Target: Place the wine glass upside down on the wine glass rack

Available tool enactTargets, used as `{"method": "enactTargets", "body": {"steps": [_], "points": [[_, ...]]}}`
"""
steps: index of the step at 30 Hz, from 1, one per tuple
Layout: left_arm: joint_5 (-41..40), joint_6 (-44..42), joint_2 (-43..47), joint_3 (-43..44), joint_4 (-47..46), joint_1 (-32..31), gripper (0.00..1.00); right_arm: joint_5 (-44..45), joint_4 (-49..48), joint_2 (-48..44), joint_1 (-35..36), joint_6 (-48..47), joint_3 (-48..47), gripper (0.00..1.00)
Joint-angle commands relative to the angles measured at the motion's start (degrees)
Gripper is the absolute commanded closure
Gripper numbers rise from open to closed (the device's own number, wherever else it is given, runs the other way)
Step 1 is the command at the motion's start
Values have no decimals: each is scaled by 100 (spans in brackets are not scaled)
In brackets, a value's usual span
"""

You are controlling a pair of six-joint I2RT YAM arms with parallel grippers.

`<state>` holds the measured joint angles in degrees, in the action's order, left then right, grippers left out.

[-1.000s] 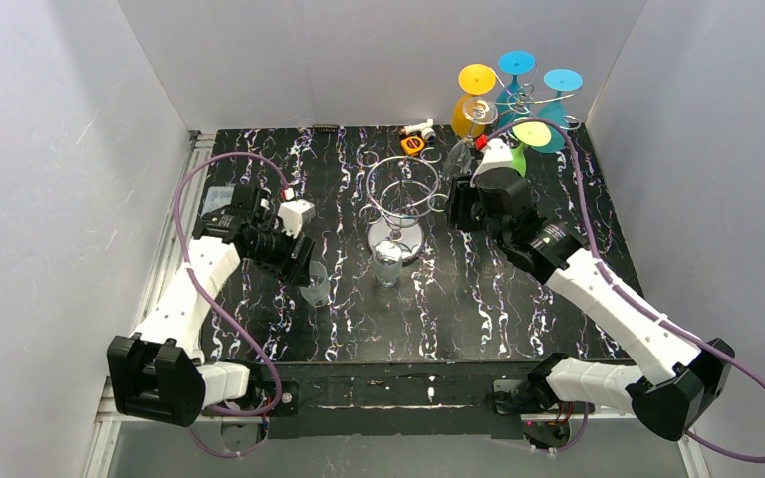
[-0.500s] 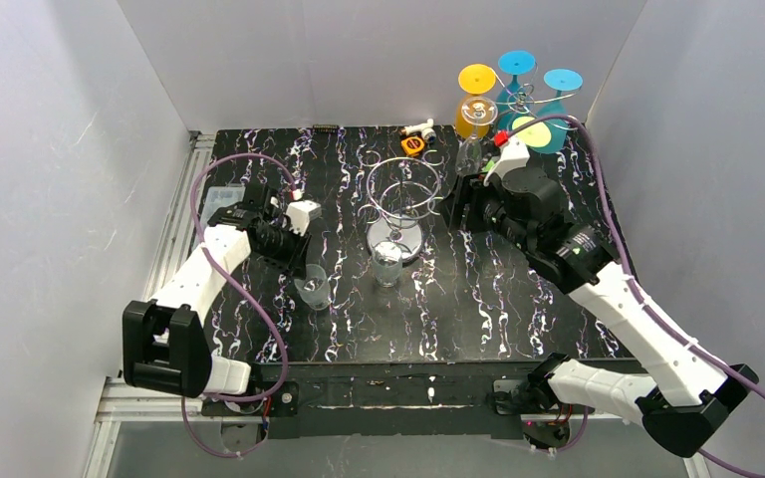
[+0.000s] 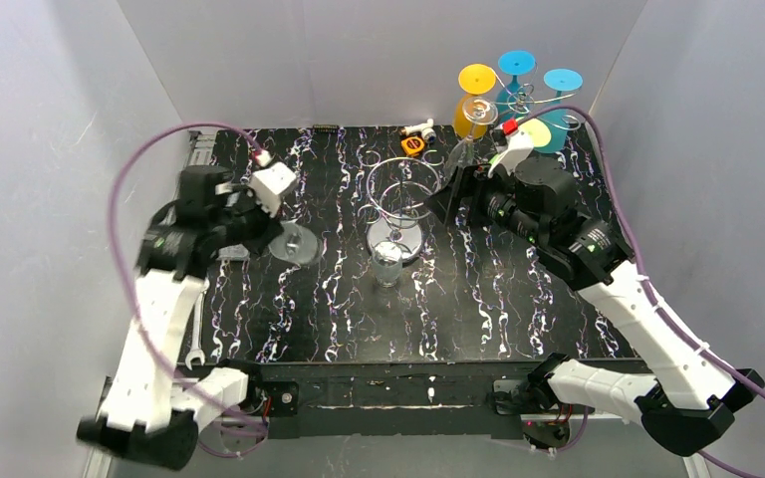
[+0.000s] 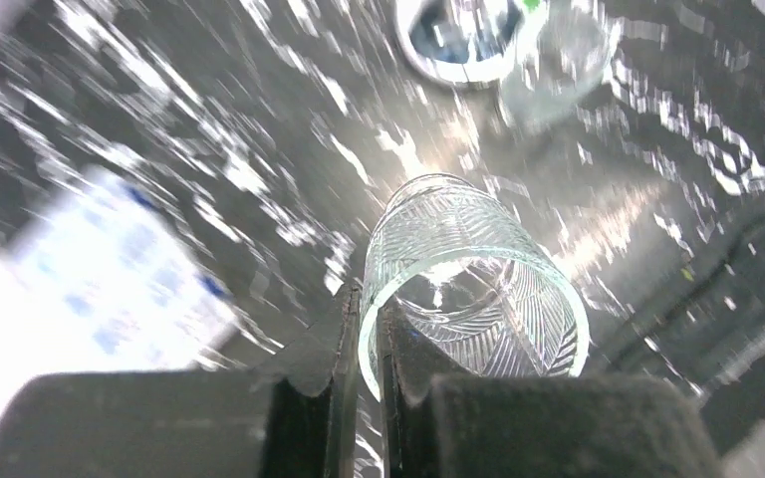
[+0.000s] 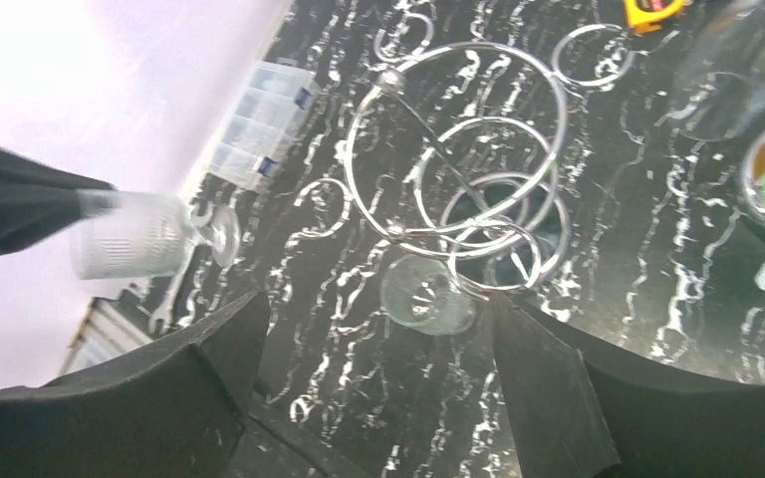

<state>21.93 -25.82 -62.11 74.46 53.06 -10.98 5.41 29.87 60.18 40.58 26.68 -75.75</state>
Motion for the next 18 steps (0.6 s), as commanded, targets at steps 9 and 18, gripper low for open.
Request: {"method": "enactTargets", "body": {"steps": [9, 18], "points": [[174, -1934, 2877, 112, -3284, -9, 100, -1578, -1913, 396, 56, 1829, -500, 2], [631, -3720, 3250, -558, -5059, -8, 100, -1380, -4053, 1250, 1352, 2983, -524, 2]]}}
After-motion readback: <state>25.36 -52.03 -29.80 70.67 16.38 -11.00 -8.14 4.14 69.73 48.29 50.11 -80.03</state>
